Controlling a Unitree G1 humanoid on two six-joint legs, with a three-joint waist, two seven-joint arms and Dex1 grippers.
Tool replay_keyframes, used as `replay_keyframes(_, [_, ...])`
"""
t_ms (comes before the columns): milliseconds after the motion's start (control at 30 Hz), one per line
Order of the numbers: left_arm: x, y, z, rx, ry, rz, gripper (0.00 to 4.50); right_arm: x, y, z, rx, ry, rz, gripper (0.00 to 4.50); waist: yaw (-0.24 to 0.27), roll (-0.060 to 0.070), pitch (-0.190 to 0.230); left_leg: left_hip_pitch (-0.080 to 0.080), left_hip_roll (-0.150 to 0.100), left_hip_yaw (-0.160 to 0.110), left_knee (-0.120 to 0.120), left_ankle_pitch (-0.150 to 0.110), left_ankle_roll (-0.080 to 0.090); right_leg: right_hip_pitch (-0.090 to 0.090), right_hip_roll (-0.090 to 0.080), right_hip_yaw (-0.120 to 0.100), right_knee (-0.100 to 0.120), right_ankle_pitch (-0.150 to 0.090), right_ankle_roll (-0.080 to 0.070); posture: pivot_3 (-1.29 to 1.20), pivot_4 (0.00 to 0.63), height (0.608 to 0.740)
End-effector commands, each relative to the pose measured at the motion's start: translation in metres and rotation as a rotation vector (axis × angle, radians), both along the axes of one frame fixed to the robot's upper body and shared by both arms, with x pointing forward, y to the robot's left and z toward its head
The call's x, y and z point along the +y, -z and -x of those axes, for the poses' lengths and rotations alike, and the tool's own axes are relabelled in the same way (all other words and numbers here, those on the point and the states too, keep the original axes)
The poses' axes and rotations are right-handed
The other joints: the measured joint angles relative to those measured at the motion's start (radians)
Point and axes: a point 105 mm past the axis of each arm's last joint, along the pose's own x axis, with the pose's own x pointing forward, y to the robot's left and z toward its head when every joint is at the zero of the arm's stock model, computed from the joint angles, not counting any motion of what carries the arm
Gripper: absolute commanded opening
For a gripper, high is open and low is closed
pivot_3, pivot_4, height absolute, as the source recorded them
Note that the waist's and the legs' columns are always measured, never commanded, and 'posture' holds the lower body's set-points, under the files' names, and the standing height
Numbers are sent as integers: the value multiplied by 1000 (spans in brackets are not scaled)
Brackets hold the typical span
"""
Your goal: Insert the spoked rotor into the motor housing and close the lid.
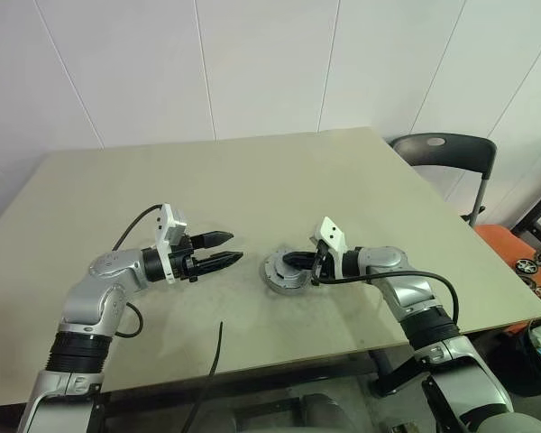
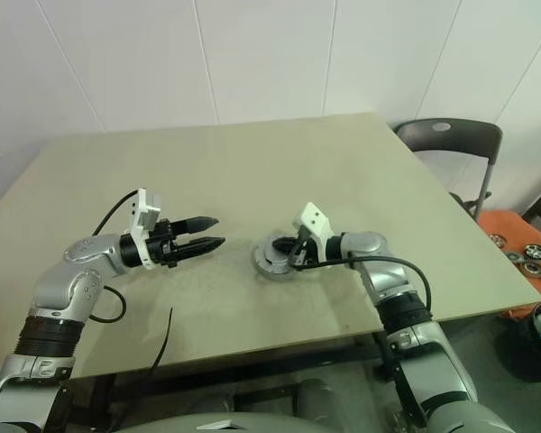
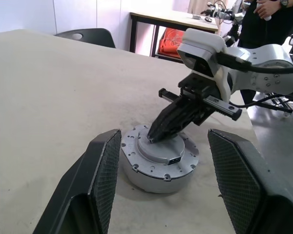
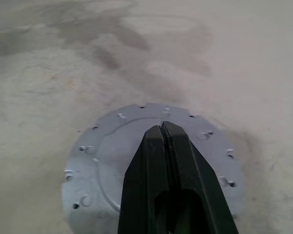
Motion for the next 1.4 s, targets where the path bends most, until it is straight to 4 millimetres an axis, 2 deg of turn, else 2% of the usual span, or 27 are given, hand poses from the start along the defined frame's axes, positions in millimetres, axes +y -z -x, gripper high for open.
replay_keyframes(33, [-2,-11,0,-48,10,10,3022,0,20,11,68,-10,46,8,0,0,0,0,0,0,0,0,0,0,0,0,0,0,0,0,0,740])
replay_keyframes(167, [-4,-12,0,-47,17,14,3022,-4,18,-2,32,65,38,8,-1,0,0,1,0,0,0,0,0,0,0,0,0,0,0,0,0,740])
replay_keyframes(567, [-9,-14,-4,-54,23,26,3022,-12,18,-8,21,94,34,8,0,0,0,1,0,0,0,0,0,1,0,0,0,0,0,0,0,740])
replay_keyframes(700, [-11,-16,-8,-53,36,33,3022,-16,4,-11,10,101,-12,8,2,0,0,1,0,0,0,0,0,1,0,0,-1,0,0,0,0,740])
replay_keyframes(933, [-19,-15,-17,-35,76,39,3022,-11,-53,-17,-24,107,-222,8,1,1,1,-4,0,0,0,0,0,-4,0,0,-1,1,0,0,0,740])
replay_keyframes(1000, [-21,-15,-21,-39,82,40,3022,-7,-60,-17,-55,105,-224,8,1,1,1,-8,-1,-1,0,0,0,-8,0,0,-1,2,2,0,0,740])
replay_keyframes(1100, [-24,-21,-25,-62,81,54,3022,2,-60,-13,-92,99,-211,8,1,1,1,-12,0,-1,0,0,0,-12,0,-1,-1,3,1,0,0,740])
replay_keyframes(1233, [-21,-21,-28,-72,60,60,3022,11,-50,-12,-131,90,-150,8,2,1,1,-14,0,-1,-1,0,0,-14,0,-1,-1,4,0,0,0,740])
replay_keyframes(1400, [-20,-19,-19,-58,69,56,3022,18,-45,-7,-155,67,-126,8,2,1,1,-15,-1,-1,0,0,0,-14,-1,0,-2,4,0,0,0,740])
